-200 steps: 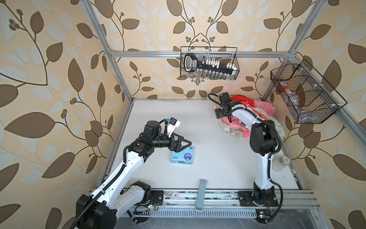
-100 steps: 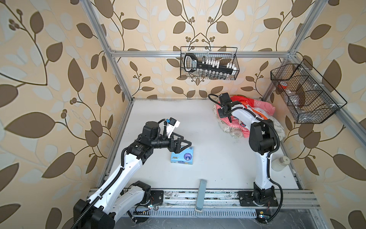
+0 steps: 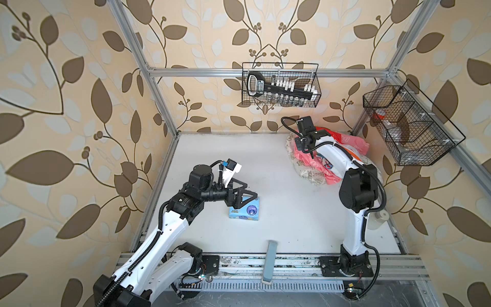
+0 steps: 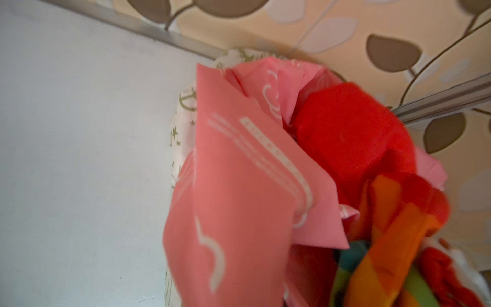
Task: Pick out a specific cloth from the pile
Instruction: 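Lift the pink cloth high above the pile with the right gripper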
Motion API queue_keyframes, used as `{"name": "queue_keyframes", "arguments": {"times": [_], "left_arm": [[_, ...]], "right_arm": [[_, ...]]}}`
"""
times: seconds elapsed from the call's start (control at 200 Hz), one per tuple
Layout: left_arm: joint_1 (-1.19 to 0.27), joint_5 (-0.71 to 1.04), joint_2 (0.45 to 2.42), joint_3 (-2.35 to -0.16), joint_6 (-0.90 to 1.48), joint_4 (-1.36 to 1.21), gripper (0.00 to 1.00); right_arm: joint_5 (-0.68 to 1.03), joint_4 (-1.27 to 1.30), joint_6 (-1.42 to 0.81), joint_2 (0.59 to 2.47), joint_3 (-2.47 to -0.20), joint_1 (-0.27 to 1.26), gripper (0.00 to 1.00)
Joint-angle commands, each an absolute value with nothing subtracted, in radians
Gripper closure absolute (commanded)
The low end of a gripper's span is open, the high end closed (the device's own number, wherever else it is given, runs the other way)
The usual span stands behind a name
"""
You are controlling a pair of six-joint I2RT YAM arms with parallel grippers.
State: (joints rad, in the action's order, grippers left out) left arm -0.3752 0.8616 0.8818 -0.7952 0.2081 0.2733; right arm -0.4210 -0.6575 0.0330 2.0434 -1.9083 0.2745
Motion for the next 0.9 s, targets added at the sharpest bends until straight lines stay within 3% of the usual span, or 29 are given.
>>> {"name": "queue_keyframes", "arguments": {"times": [0.0,0.325,0.635,0.895], "left_arm": [[-0.392,0.830,0.847,-0.794,0.186,0.255,0.01],[-0.413,0.793,0.818,-0.782,0.195,0.244,0.01],[-0.419,0.767,0.813,-0.775,0.198,0.243,0.01],[-0.420,0.763,0.809,-0.772,0.198,0.237,0.01]], "right_arm": [[-0.452,-0.638,0.082,1.954,-1.986,0.276,1.00],[-0.412,-0.636,0.068,1.873,-2.150,0.243,1.00],[-0.320,-0.604,0.067,1.920,-2.408,0.211,1.00],[-0.272,-0.472,0.053,1.864,-2.397,0.205,1.00]]}}
